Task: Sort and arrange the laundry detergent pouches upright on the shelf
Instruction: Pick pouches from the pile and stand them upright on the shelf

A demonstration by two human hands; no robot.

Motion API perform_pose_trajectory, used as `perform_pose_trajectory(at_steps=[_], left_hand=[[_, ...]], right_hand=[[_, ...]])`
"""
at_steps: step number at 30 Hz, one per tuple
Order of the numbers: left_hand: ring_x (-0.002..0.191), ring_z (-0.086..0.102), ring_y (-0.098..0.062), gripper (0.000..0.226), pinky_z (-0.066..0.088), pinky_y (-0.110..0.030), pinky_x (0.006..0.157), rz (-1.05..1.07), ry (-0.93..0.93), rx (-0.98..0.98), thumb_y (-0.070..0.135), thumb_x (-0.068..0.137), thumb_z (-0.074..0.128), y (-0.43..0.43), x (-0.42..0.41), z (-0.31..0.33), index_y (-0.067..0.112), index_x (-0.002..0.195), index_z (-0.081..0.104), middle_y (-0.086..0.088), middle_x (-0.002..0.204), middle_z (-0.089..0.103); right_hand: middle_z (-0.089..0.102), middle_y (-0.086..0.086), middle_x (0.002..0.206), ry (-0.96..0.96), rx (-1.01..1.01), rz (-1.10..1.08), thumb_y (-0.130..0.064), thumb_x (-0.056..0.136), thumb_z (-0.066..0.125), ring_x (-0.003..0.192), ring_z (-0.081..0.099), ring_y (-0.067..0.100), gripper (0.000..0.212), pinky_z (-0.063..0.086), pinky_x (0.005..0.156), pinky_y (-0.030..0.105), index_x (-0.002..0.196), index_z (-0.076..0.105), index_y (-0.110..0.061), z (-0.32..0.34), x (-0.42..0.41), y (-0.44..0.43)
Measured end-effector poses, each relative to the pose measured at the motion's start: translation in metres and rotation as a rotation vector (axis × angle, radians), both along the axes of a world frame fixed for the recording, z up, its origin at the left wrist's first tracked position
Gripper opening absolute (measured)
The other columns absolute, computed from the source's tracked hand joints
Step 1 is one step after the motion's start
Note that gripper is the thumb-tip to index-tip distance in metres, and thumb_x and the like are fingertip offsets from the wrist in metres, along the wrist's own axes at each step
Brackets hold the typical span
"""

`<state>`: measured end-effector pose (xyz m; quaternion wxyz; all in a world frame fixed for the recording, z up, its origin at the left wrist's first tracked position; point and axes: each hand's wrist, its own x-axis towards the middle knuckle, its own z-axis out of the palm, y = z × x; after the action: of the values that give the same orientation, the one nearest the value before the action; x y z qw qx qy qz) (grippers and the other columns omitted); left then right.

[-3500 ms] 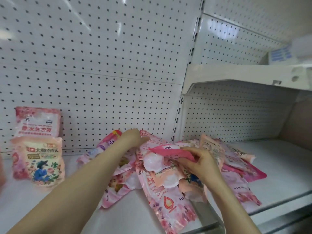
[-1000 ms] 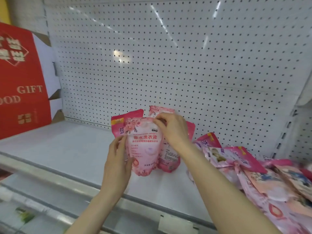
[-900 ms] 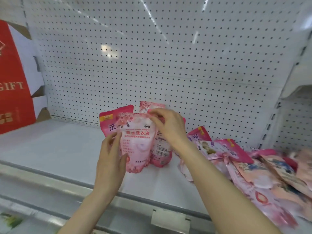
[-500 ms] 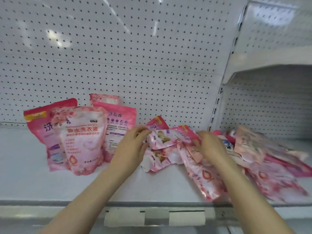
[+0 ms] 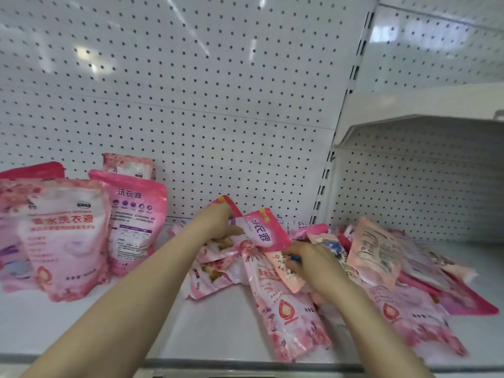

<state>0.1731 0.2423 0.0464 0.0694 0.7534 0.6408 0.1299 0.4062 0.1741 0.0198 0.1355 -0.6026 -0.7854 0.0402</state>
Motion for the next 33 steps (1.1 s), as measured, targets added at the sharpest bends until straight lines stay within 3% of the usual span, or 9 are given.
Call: perform_pose_trajectory(at_steps=[6, 11, 16, 20, 23, 25, 28, 30, 33], left_hand=[[0.072, 0.05, -0.027, 0.019, 0.032, -0.032, 0.059, 0.186, -0.141, 0.299, 0.024, 0.094, 0.052, -0.042, 0.006, 0.003, 0.018, 0.079, 0.042, -0.001, 0.073, 0.052], [0.081, 0.052, -0.033, 0.01, 0.034, -0.037, 0.067, 0.282, -0.248, 0.241, 0.017, 0.093, 0.044, -0.073, 0.001, -0.002, 0.011, 0.093, 0.037, -0.007, 0.083, 0.05], [0.088, 0.065, -0.025, 0.075, 0.051, -0.035, 0.079, 0.325, -0.328, -0.012, 0.025, 0.088, 0.059, -0.093, -0.004, -0.009, 0.003, 0.145, 0.015, -0.006, 0.095, 0.068], [0.091, 0.067, -0.028, 0.098, 0.054, -0.045, 0.087, 0.37, -0.493, -0.02, 0.029, 0.093, 0.057, -0.089, 0.0, -0.023, 0.018, 0.149, -0.023, -0.012, 0.102, 0.069], [0.067, 0.062, -0.023, 0.097, 0.056, -0.04, 0.059, 0.333, -0.87, 0.054, 0.003, 0.091, 0.054, -0.092, 0.004, -0.028, 0.029, 0.15, -0.018, -0.014, 0.118, 0.063], [0.082, 0.067, -0.027, 0.102, 0.058, -0.044, 0.063, 0.307, -1.069, 0.128, -0.011, 0.085, 0.054, -0.097, 0.001, -0.03, 0.028, 0.152, -0.012, -0.009, 0.132, 0.056], [0.09, 0.067, -0.022, 0.098, 0.057, -0.036, 0.059, 0.291, -1.279, 0.222, -0.023, 0.077, 0.057, -0.109, -0.003, -0.026, 0.019, 0.153, 0.012, -0.014, 0.114, 0.061], [0.067, 0.066, -0.006, 0.066, 0.052, -0.021, 0.051, 0.272, -1.3, 0.262, -0.017, 0.078, 0.066, -0.119, -0.003, -0.021, 0.015, 0.13, 0.041, -0.006, 0.087, 0.063], [0.067, 0.066, -0.014, 0.026, 0.055, -0.023, 0.058, 0.265, -1.333, 0.257, -0.002, 0.079, 0.073, -0.131, -0.006, -0.019, 0.002, 0.101, 0.061, -0.004, 0.075, 0.066]], right_hand=[[0.068, -0.003, 0.112, 0.052, -0.064, 0.015, -0.037, 0.091, 0.066, 0.092, 0.063, 0.013, 0.038, 0.052, 0.081, 0.03, 0.126, 0.061, -0.024, 0.016, 0.007, 0.02], [0.068, -0.004, 0.12, -0.012, -0.224, 0.128, -0.045, 0.097, 0.054, 0.092, 0.064, 0.009, 0.037, 0.051, 0.084, 0.026, 0.128, 0.061, -0.025, 0.016, -0.005, 0.028], [0.069, -0.008, 0.114, 0.116, -0.228, 0.245, -0.037, 0.097, 0.057, 0.102, 0.064, 0.012, 0.023, 0.05, 0.09, 0.029, 0.115, 0.068, -0.028, 0.023, -0.013, 0.026], [0.062, 0.005, 0.129, 0.033, -0.242, 0.182, -0.044, 0.098, 0.052, 0.11, 0.059, 0.022, 0.045, 0.042, 0.08, 0.027, 0.136, 0.05, -0.02, 0.025, -0.023, 0.031], [0.047, 0.006, 0.149, -0.067, -0.306, 0.245, -0.043, 0.1, 0.049, 0.129, 0.05, 0.026, 0.058, 0.043, 0.099, 0.032, 0.15, 0.035, -0.019, 0.022, -0.032, 0.037], [0.04, 0.004, 0.155, -0.003, -0.354, 0.267, -0.041, 0.097, 0.057, 0.134, 0.046, 0.024, 0.064, 0.04, 0.108, 0.035, 0.153, 0.032, -0.021, 0.02, -0.029, 0.037], [0.047, 0.004, 0.148, 0.347, -0.403, 0.228, -0.022, 0.082, 0.079, 0.115, 0.055, 0.018, 0.08, 0.045, 0.097, 0.029, 0.15, 0.036, -0.021, 0.021, -0.018, 0.035], [0.049, 0.007, 0.146, 0.562, -0.439, 0.166, -0.01, 0.074, 0.084, 0.109, 0.059, 0.021, 0.089, 0.05, 0.09, 0.032, 0.149, 0.039, -0.02, 0.021, -0.015, 0.036], [0.049, 0.013, 0.145, 0.801, -0.461, 0.075, 0.002, 0.069, 0.085, 0.116, 0.061, 0.031, 0.093, 0.056, 0.086, 0.038, 0.148, 0.04, -0.017, 0.022, -0.022, 0.042]])
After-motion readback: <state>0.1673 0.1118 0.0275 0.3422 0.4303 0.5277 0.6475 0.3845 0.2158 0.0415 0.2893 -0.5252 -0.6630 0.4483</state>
